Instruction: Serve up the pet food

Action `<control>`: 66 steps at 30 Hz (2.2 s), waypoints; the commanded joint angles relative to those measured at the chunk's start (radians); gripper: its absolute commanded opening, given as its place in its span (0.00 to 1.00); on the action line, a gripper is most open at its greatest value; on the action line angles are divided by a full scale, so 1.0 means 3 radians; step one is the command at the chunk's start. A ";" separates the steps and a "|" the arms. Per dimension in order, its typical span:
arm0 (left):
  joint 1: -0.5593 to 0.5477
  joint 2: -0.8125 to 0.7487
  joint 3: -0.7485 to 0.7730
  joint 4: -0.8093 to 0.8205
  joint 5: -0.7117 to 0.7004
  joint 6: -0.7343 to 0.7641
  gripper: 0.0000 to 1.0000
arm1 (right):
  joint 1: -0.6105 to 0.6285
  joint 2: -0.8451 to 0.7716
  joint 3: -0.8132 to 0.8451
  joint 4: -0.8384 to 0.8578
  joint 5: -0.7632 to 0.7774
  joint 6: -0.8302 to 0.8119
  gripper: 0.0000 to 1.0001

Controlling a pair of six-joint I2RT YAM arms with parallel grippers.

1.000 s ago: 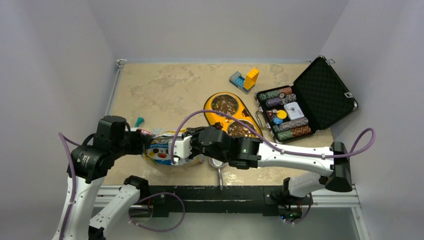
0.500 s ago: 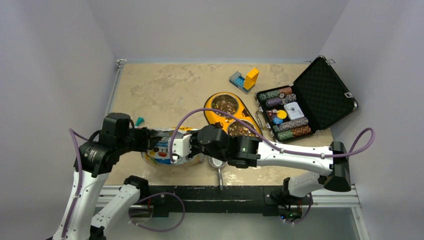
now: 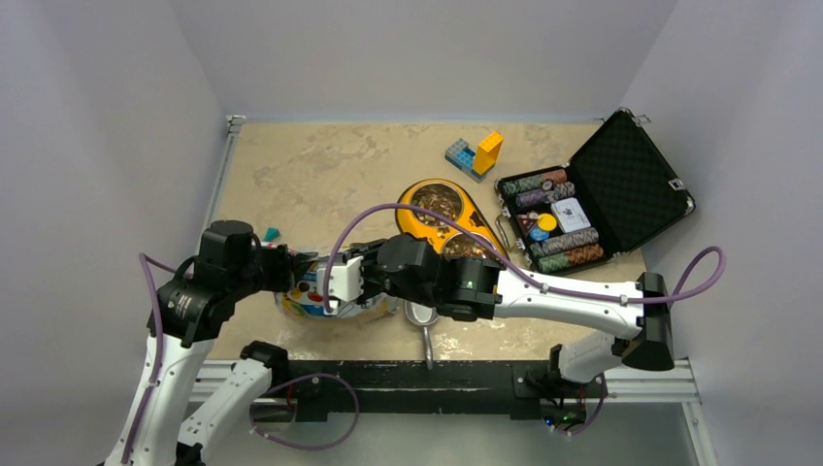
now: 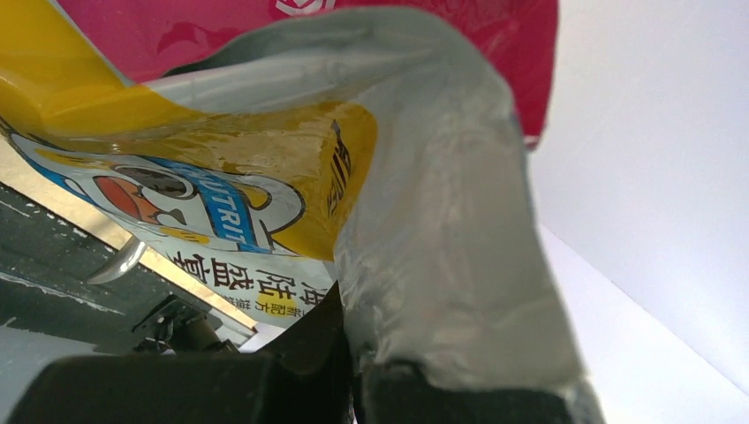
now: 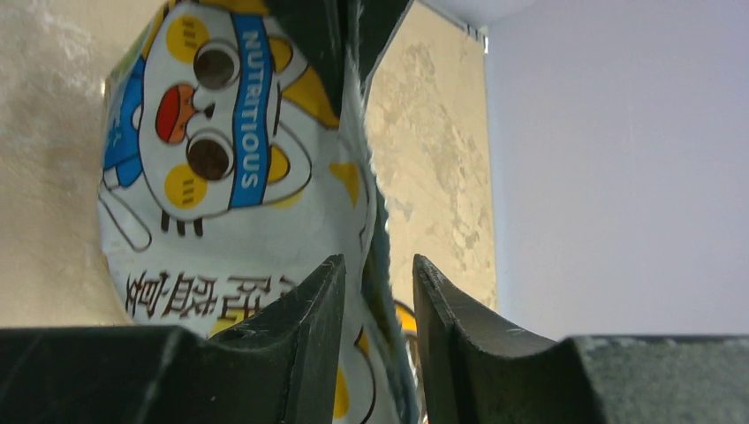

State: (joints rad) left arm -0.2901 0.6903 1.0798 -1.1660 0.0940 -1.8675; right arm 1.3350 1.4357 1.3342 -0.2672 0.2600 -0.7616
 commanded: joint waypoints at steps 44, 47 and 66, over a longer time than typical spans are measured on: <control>-0.0020 0.0026 -0.0227 0.0400 0.0214 -0.0219 0.15 | -0.0014 0.0063 0.0404 -0.0035 0.0582 0.0207 0.00; -0.0020 0.0047 -0.0191 0.0423 0.0132 -0.0224 0.00 | -0.0030 0.0017 0.0365 -0.0063 0.0622 0.0272 0.11; -0.0015 -0.0047 0.0029 0.0040 -0.0292 -0.0126 0.11 | -0.0277 -0.0255 -0.0033 -0.0045 0.0481 0.0584 0.00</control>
State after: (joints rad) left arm -0.2951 0.7044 1.0435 -1.0859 0.0967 -1.9263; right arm 1.2797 1.3941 1.3071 -0.2947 0.3721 -0.6010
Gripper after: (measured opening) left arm 0.046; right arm 0.012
